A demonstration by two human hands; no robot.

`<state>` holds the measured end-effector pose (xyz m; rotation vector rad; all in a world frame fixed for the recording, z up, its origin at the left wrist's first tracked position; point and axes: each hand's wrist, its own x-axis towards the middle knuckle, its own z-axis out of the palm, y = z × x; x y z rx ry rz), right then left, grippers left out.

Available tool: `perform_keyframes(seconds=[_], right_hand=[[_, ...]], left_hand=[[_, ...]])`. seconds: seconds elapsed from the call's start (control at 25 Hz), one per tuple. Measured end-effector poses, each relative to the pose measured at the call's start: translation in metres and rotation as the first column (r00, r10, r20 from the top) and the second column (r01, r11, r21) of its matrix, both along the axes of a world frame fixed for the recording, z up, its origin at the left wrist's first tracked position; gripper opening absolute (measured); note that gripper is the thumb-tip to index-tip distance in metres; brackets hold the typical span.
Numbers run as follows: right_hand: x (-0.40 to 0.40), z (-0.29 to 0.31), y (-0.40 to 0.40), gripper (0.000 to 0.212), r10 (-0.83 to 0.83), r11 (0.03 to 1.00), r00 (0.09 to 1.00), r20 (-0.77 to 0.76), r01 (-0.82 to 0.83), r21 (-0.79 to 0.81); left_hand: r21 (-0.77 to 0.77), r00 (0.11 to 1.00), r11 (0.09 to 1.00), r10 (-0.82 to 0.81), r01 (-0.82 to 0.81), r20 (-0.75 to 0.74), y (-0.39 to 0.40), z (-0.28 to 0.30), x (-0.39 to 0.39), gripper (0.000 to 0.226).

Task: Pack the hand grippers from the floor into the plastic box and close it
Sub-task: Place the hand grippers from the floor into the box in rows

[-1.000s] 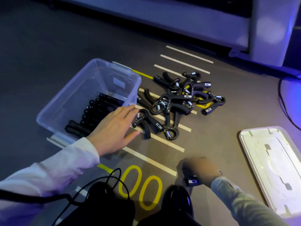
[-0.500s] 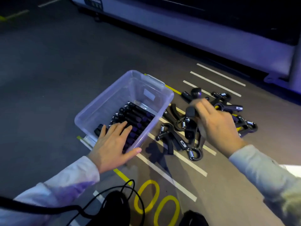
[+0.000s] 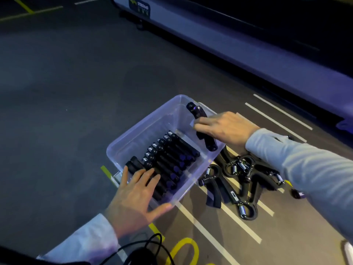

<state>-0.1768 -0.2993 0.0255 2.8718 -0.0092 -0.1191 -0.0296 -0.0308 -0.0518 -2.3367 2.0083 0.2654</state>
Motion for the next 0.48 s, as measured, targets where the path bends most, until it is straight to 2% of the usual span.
perform_keyframes(seconds=[0.12, 0.24, 0.32, 0.48], right_hand=[[0.020, -0.017, -0.010, 0.042, 0.057, 0.998, 0.985, -0.162, -0.063, -0.028], [0.039, -0.034, -0.012, 0.044, -0.044, 0.999, 0.925, -0.377, 0.029, -0.045], [0.051, -0.045, -0.015, 0.043, -0.080, 0.997, 0.899, -0.430, 0.067, -0.045], [0.069, -0.069, -0.021, 0.033, -0.065, 0.996, 0.870, -0.489, 0.030, -0.080]], left_hand=[[-0.082, 1.000, 0.997, -0.017, 0.016, -0.009, 0.003, -0.009, 0.001, 0.082], [-0.129, 0.999, 0.990, -0.052, 0.053, 0.009, 0.003, -0.014, 0.001, 0.079], [-0.135, 0.998, 0.989, -0.055, 0.056, 0.011, 0.003, -0.014, 0.000, 0.078], [-0.139, 0.999, 0.990, -0.040, 0.039, -0.006, 0.003, -0.018, 0.001, 0.078]])
